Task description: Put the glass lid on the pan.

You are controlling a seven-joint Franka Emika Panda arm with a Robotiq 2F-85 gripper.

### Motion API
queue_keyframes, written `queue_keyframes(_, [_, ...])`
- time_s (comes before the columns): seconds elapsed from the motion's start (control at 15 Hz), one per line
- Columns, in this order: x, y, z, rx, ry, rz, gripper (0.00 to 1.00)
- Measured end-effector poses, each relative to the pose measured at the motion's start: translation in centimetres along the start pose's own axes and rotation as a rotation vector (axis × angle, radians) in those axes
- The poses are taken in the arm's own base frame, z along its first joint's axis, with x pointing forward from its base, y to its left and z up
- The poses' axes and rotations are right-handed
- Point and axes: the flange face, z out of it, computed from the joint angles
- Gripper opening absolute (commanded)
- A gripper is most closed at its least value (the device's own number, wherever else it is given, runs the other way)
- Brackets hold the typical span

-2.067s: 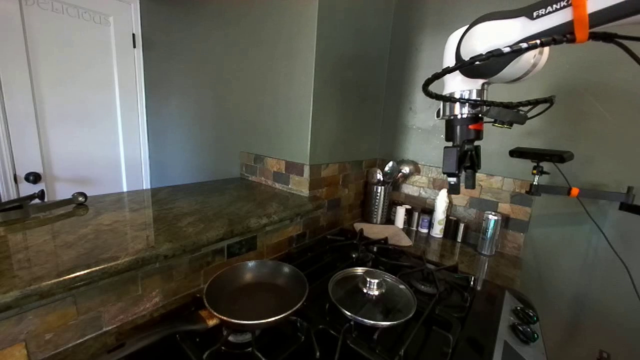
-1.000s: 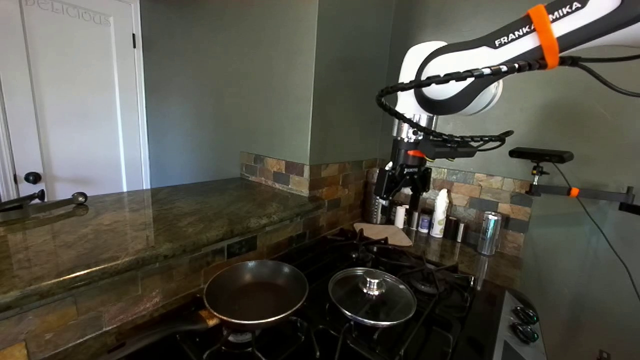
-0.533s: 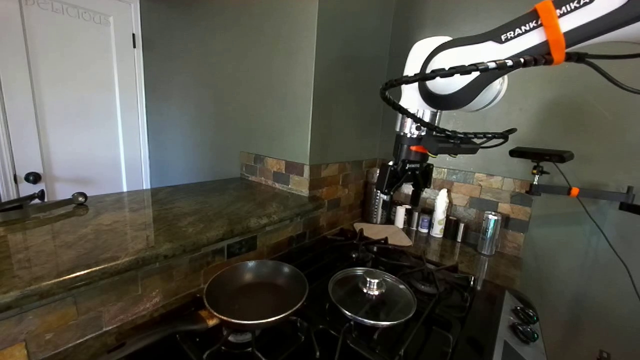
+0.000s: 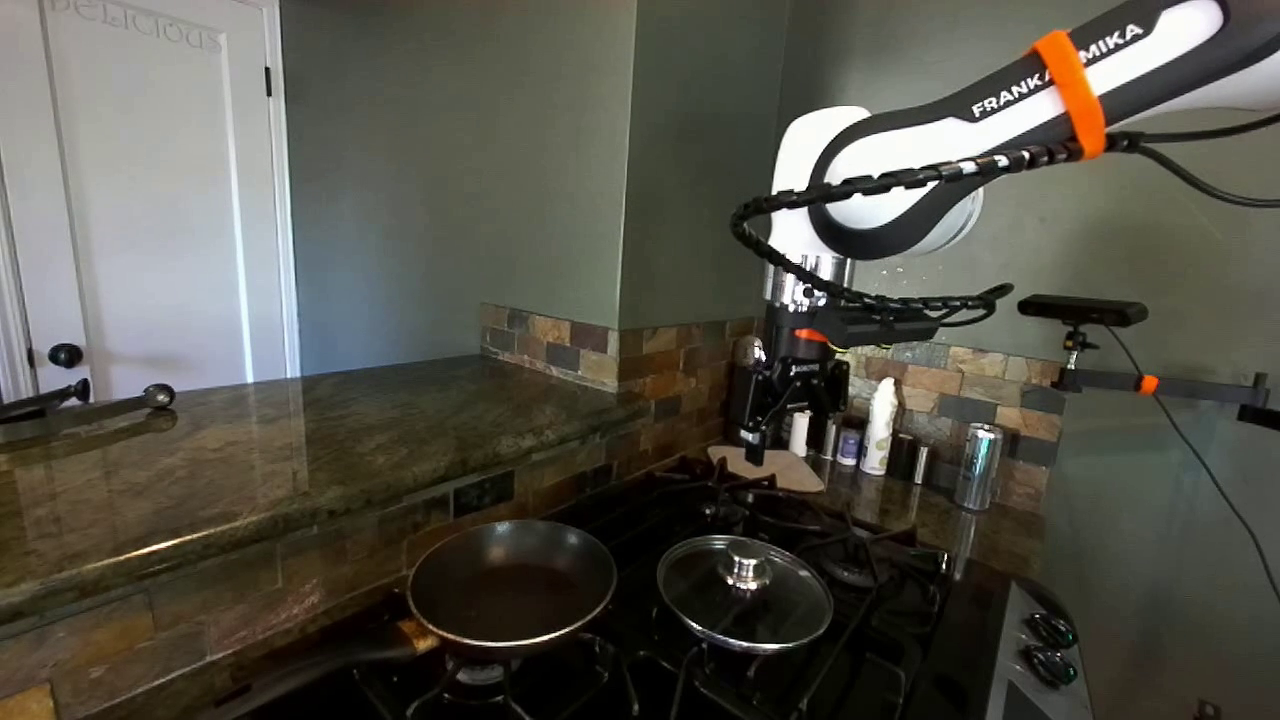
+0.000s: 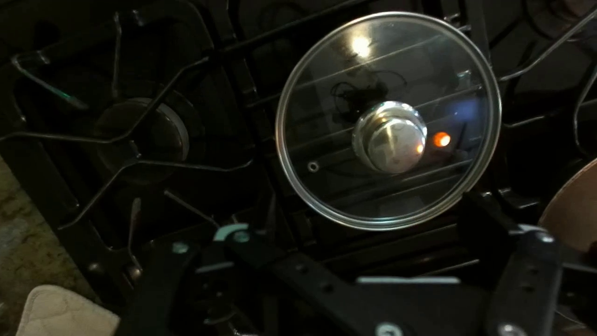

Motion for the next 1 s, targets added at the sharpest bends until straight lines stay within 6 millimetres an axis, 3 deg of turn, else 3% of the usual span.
queue_keyframes(0.4, [0.4,-1.9,3.4,0.053,0.029,-0.008,1.0])
queue_keyframes(1.0, [0.6,-3.2,7.5,0.061,-0.036,-0.009,1.0])
